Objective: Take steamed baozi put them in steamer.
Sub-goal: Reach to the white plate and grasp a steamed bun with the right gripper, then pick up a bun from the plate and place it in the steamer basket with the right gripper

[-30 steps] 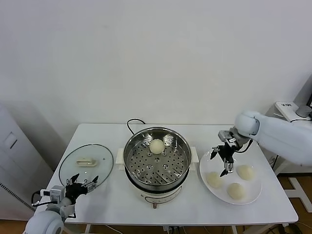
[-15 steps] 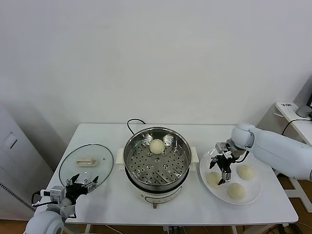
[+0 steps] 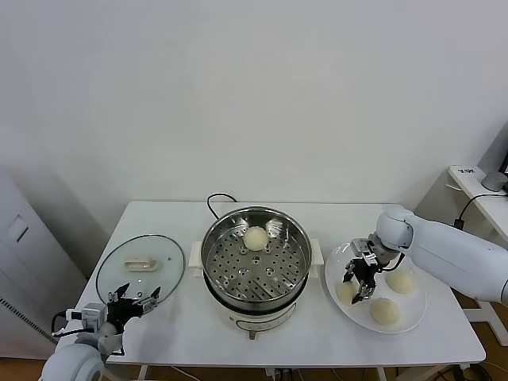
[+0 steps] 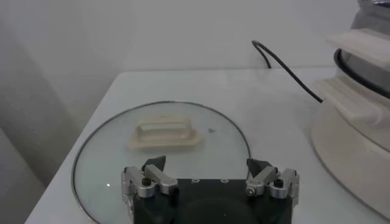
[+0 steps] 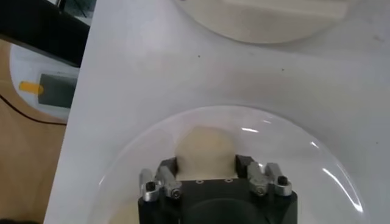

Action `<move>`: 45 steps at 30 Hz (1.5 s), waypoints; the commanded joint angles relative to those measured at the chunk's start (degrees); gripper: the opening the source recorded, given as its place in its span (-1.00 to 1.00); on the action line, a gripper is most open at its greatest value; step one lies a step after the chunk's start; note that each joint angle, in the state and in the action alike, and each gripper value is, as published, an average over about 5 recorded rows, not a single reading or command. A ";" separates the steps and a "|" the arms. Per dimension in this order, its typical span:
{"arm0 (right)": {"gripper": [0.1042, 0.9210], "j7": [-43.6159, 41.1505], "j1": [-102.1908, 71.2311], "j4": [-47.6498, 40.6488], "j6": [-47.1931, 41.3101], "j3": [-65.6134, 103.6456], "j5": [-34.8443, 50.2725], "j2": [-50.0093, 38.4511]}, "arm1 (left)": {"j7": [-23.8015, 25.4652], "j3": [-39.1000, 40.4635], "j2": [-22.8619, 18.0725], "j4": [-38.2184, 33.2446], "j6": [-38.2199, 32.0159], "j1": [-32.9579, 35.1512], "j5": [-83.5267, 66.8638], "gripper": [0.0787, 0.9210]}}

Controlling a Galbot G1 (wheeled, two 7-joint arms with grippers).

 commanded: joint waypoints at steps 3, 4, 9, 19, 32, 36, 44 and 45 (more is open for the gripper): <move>0.05 -2.35 7.23 2.50 -0.12 -3.41 2.06 -2.68 | -0.05 -0.03 -0.09 -0.22 0.15 0.01 0.08 0.77; 0.05 -2.76 10.01 3.21 -0.20 -5.17 3.29 -3.22 | -0.07 -0.03 -0.13 -0.29 0.19 0.02 0.12 0.77; 0.05 -4.51 24.83 6.93 -1.89 -15.33 12.57 -4.68 | -0.16 -0.03 -0.16 -0.64 0.39 0.04 0.33 0.77; 0.05 -6.31 49.27 12.06 -10.25 -30.23 29.99 1.46 | -0.22 0.28 -0.16 -0.43 0.37 -0.37 0.44 0.77; 0.05 4.15 47.13 13.93 -16.19 -27.73 47.37 12.83 | -0.20 0.61 -0.07 0.08 0.08 -0.69 0.66 0.77; 0.05 7.59 43.09 12.45 -16.63 -25.83 48.30 17.69 | -0.20 0.52 -0.03 -0.03 0.02 -0.59 0.65 0.77; 0.05 13.39 36.59 10.74 -18.13 -24.53 50.19 24.72 | -0.20 0.08 -0.12 -0.27 -0.13 -0.08 0.70 0.77; 0.05 13.95 35.90 10.66 -18.40 -24.40 50.41 25.31 | -0.19 0.03 -0.11 -0.31 -0.15 -0.06 0.70 0.77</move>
